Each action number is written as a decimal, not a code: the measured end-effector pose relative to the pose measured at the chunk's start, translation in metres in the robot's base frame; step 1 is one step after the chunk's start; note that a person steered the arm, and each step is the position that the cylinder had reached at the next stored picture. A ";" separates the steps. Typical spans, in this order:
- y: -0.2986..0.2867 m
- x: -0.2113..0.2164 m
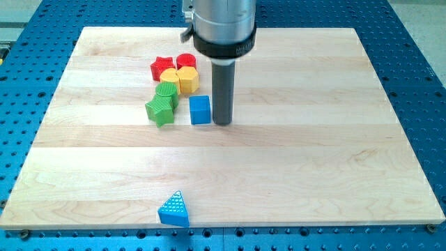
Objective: Move the blue cube into the green blocks
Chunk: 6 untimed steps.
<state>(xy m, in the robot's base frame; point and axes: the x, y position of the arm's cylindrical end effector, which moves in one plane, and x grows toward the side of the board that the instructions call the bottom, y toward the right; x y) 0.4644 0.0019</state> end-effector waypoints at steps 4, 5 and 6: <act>-0.006 -0.020; -0.013 -0.020; -0.035 -0.020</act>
